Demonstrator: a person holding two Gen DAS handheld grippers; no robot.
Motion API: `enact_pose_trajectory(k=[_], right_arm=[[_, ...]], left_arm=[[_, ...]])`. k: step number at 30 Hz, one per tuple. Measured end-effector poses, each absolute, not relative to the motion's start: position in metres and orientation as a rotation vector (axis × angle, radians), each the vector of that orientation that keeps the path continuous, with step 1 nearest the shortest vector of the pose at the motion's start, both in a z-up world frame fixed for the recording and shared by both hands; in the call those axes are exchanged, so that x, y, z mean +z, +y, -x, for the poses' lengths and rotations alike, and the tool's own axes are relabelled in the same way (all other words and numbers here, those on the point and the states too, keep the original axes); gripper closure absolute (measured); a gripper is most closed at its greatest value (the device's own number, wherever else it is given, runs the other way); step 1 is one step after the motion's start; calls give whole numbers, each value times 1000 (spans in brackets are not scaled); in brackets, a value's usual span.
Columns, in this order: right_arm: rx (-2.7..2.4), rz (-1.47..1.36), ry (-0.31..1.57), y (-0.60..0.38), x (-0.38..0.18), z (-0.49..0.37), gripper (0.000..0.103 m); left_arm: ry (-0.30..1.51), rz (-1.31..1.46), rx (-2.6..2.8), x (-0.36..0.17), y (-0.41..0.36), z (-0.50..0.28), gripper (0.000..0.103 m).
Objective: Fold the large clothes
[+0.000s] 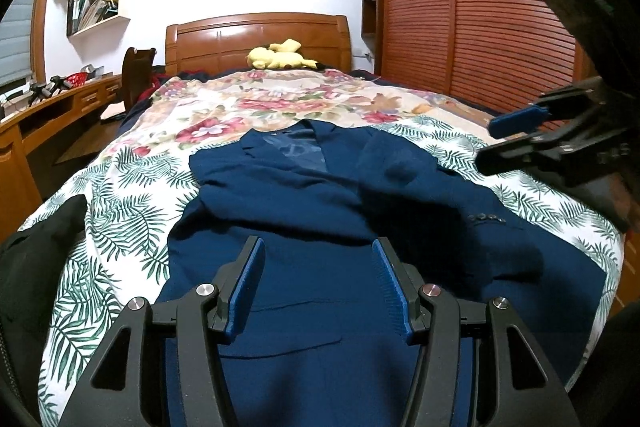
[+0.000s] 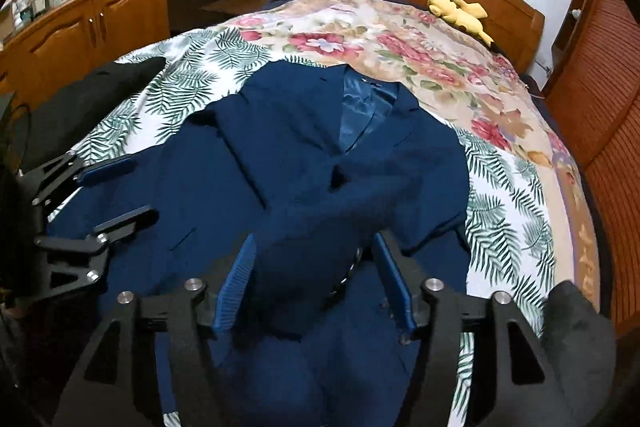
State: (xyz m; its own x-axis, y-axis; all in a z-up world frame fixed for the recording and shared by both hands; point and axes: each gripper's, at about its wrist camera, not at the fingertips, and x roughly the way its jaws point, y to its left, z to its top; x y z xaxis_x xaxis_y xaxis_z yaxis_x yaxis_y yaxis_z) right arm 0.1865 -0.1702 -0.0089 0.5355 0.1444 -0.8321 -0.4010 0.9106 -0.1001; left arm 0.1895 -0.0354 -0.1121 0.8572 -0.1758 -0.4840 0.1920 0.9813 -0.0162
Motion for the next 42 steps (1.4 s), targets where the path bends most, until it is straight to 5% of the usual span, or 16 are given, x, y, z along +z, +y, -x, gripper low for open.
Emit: enact_pose_trajectory(k=[8, 20, 35, 37, 39, 42], right_arm=[[299, 178, 877, -202, -10, -158, 35], [200, 70, 887, -256, -85, -143, 35], [247, -2, 879, -276, -84, -117, 35], [258, 1, 877, -277, -83, -113, 35], [267, 1, 873, -279, -82, -109, 35], [267, -3, 857, -283, -80, -105, 35]], left_arm=[[518, -45, -207, -114, -43, -187, 46], [613, -50, -281, -129, -80, -193, 46], [733, -41, -208, -140, -105, -230, 46], [742, -20, -223, -141, -106, -231, 59], [759, -10, -225, -143, -109, -233, 84], [762, -24, -220, -141, -112, -232, 98]])
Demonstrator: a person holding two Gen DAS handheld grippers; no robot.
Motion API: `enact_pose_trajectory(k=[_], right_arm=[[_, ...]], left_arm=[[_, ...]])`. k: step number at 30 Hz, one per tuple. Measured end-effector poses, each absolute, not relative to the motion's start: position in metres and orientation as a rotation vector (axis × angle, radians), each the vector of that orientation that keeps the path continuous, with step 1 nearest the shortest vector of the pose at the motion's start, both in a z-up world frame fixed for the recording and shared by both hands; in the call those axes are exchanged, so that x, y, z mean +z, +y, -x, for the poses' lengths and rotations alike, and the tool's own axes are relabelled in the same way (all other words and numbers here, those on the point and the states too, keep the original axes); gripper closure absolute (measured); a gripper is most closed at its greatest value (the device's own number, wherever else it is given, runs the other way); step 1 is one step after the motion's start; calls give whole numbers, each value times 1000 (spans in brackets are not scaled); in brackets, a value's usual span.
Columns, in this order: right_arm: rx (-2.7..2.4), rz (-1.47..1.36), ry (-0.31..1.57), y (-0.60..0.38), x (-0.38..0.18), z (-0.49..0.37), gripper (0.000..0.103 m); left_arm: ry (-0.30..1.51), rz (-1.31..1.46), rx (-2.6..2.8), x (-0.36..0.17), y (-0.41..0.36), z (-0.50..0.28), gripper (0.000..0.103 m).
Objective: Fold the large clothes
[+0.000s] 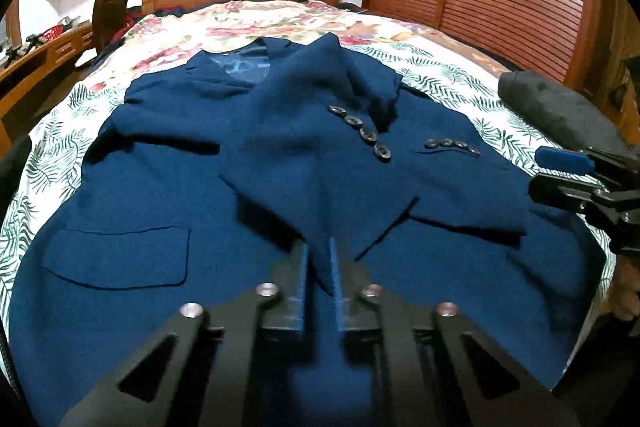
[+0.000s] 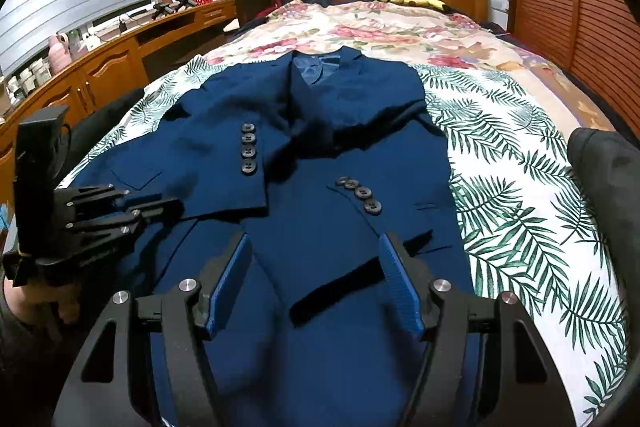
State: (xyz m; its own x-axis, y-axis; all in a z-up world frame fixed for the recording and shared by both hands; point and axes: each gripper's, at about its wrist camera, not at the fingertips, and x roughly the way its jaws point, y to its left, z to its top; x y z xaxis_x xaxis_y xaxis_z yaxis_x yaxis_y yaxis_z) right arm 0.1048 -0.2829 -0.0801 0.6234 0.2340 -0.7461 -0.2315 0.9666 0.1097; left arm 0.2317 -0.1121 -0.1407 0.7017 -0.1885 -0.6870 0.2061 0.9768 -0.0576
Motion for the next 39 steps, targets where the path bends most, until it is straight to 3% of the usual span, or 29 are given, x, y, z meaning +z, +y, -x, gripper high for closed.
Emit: enact_pose_trajectory(k=[12, 18, 22, 27, 39], right_arm=[[235, -4, 826, -304, -76, -102, 35], [241, 17, 816, -291, -74, -109, 35], [251, 42, 806, -279, -75, -112, 35], [267, 50, 798, -269, -75, -116, 35], [257, 74, 812, -264, -82, -122, 35]], left_arm=[[614, -51, -129, -75, -68, -190, 99], [643, -70, -44, -75, -36, -194, 99], [680, -68, -12, -85, -33, -190, 94], [687, -57, -20, -87, -33, -175, 63], [746, -57, -161, -110, -62, -154, 59]])
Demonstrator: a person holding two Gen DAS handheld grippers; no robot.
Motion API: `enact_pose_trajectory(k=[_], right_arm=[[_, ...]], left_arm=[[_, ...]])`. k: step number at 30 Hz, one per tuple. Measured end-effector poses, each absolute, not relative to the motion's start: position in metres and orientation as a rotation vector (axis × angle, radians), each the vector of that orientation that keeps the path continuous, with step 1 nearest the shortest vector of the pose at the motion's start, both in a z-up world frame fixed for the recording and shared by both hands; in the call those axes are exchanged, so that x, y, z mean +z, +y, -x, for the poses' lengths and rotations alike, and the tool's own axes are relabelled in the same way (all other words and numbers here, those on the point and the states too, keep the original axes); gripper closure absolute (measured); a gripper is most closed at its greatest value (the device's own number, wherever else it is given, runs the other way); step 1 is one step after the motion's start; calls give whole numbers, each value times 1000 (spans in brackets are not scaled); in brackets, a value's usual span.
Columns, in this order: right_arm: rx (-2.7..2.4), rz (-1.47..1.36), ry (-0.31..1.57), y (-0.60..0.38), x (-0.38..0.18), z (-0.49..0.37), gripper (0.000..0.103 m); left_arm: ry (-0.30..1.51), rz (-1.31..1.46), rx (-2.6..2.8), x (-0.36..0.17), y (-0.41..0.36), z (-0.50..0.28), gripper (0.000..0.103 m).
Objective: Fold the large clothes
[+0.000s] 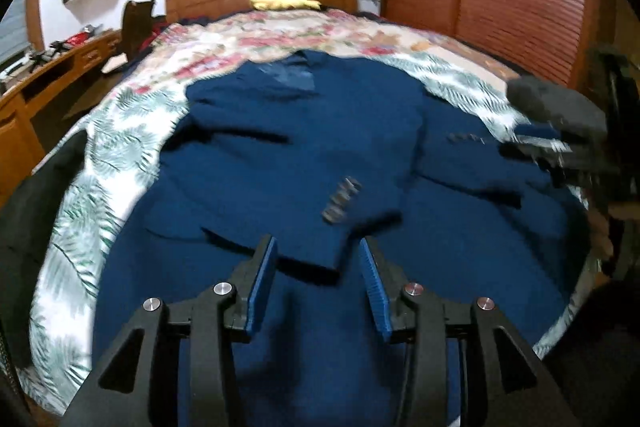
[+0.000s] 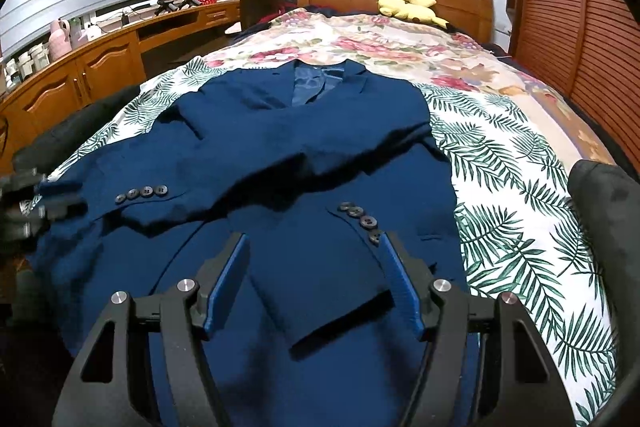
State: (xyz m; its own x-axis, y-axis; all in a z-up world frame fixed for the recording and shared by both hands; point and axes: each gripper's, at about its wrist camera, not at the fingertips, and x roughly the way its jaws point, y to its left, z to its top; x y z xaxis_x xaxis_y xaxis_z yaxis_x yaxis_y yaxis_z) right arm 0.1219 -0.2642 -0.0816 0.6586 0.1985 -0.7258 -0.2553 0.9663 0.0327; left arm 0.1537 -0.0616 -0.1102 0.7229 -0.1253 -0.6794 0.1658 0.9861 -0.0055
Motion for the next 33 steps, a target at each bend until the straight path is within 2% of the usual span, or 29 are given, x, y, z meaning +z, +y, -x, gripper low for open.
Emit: enact_pose_trajectory(k=[11, 12, 13, 14, 15, 16, 26, 31, 32, 33], right_arm=[[266, 74, 802, -258, -80, -125, 35], [266, 77, 803, -257, -80, -125, 35], [267, 79, 804, -256, -81, -125, 35], [268, 80, 805, -255, -81, -126, 35], [269, 81, 804, -255, -81, -126, 35], [270, 82, 804, -255, -81, -126, 35], [266, 78, 802, -256, -83, -125, 35], [266, 79, 803, -256, -83, -125, 35], [266, 79, 805, -256, -83, -125, 35], [267, 78, 805, -257, -82, -125, 35]], left_arm=[[796, -53, -149, -124, -57, -178, 60], [794, -56, -146, -125, -57, -181, 72], [794, -64, -136, -124, -55, -184, 78], [793, -70, -134, -124, -55, -186, 92], [787, -68, -142, -122, -55, -187, 100], [776, -66, -146, -119, -53, -187, 102], [632, -90, -138, -58, -37, -155, 103], [614, -83, -118, -52, -34, -143, 103], [624, -84, -115, -55, -34, -142, 101], [639, -87, -116, -62, -35, -141, 95]])
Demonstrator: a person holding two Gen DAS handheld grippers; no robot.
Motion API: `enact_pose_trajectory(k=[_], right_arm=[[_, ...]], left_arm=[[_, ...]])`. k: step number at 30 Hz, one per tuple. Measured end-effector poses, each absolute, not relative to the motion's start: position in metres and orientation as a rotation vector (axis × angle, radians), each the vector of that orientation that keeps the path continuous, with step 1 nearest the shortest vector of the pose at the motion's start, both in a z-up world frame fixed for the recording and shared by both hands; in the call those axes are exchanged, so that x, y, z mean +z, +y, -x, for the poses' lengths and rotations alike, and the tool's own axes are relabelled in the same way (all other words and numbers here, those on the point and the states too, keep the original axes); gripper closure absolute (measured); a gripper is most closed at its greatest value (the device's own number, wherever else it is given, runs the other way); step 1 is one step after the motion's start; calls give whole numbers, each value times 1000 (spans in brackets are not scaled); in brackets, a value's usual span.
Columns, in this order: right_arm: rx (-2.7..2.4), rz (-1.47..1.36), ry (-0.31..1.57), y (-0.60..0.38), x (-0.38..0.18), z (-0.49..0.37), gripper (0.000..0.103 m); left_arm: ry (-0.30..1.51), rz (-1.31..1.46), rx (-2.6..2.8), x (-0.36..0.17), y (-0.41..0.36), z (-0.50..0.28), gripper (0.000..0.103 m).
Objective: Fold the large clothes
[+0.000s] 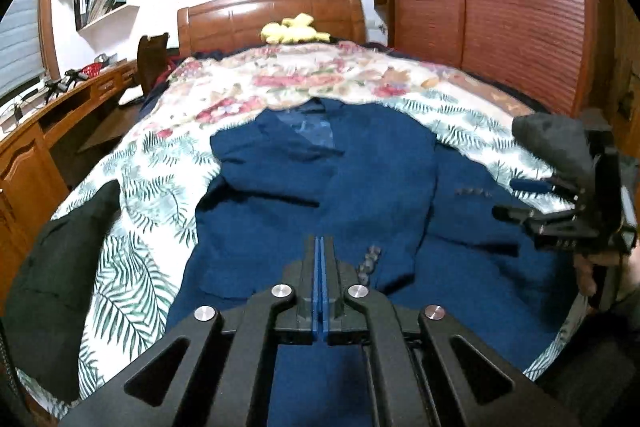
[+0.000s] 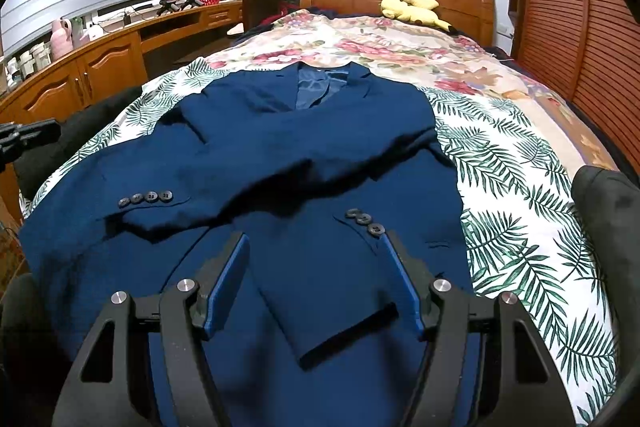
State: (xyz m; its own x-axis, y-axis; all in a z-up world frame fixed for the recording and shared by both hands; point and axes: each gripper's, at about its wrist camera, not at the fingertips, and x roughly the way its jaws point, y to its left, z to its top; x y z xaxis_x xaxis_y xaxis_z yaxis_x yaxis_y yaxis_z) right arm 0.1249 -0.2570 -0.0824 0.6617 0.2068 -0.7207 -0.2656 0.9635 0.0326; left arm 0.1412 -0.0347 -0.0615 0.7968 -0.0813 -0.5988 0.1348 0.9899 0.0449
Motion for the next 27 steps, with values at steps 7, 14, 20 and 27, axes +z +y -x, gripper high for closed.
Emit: enact_pose_trajectory(k=[7, 14, 20, 27], right_arm=[[272, 91, 811, -254, -84, -125, 35], [267, 83, 810, -255, -85, -126, 35], [265, 84, 815, -257, -86, -126, 35], [267, 90, 817, -257, -87, -127, 35]], left_arm=[[742, -97, -203, -111, -52, -144, 58], [771, -216, -160, -146, -68, -172, 70], [745, -204, -170, -113, -63, -178, 92], [647, -178, -175, -61, -49, -154, 65]])
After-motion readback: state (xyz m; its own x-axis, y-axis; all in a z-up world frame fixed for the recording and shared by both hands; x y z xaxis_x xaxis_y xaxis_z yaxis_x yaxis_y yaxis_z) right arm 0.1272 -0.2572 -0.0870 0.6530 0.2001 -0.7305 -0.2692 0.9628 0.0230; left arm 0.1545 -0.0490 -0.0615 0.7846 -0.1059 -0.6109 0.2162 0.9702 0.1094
